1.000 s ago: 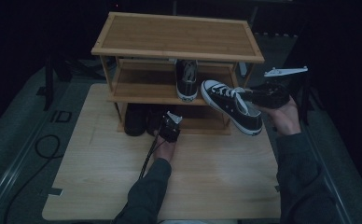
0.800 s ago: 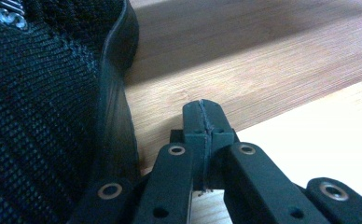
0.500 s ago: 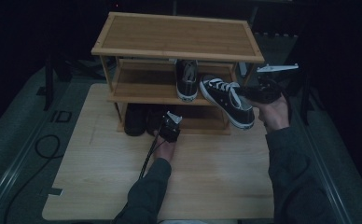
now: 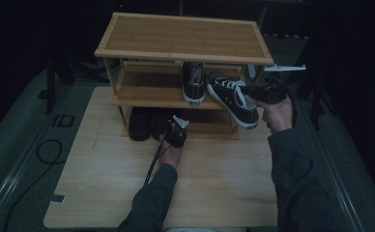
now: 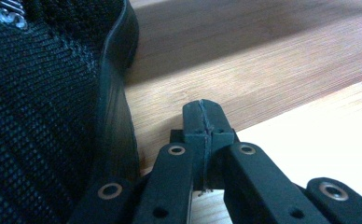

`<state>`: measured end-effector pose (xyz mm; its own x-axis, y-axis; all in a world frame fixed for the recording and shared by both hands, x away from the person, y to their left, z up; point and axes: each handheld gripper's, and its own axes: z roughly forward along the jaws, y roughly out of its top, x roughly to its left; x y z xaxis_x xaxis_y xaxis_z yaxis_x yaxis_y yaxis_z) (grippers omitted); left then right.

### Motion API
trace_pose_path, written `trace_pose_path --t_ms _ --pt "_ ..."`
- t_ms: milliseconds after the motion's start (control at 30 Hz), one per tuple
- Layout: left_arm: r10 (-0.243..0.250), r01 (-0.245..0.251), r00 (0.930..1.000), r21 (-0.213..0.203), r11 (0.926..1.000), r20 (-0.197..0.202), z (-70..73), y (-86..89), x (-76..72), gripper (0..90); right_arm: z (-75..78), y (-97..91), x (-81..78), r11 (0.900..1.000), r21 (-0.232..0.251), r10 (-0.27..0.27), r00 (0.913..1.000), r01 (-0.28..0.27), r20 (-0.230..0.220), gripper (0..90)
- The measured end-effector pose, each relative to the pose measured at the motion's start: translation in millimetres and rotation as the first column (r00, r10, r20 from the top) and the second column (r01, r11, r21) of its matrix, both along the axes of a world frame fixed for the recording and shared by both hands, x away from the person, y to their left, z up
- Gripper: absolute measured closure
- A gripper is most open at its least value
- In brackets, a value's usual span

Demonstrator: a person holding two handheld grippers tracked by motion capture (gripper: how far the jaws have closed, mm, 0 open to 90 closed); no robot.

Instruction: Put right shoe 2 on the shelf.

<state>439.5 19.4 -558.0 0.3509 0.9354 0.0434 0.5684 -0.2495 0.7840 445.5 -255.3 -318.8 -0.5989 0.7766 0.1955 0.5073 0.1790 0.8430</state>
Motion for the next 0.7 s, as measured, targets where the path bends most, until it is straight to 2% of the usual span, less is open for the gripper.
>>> trace_pose_path --t_ms 233,433,533,667,700 --pt "0.001 -0.001 1.0000 -0.003 1.0000 0.002 -0.1 -0.1 0.1 90.0 -2.8 7.4 2.6 0.9996 0.025 -0.012 0.9999 0.012 -0.003 87.4" --pt "0.005 -0.005 1.0000 -0.005 1.0000 0.005 -0.3 -0.6 0.0 90.0 -6.8 9.9 5.4 0.9981 0.014 -0.061 0.9981 0.060 0.011 87.3" --pt "0.002 -0.002 1.0000 -0.002 1.0000 0.002 -0.1 -0.2 0.0 90.0 -7.5 11.2 5.5 0.9969 0.032 -0.072 0.9973 0.071 0.016 87.3" --pt "0.005 -0.005 1.0000 -0.005 1.0000 0.005 -0.3 -0.5 0.0 90.0 -9.0 13.1 5.4 0.9968 0.037 -0.072 0.9973 0.071 0.017 87.3" --pt "0.005 -0.005 1.0000 -0.005 1.0000 0.005 -0.3 -0.6 -0.1 90.0 -14.4 17.8 5.3 0.9973 0.034 -0.065 0.9979 0.065 -0.002 87.3"
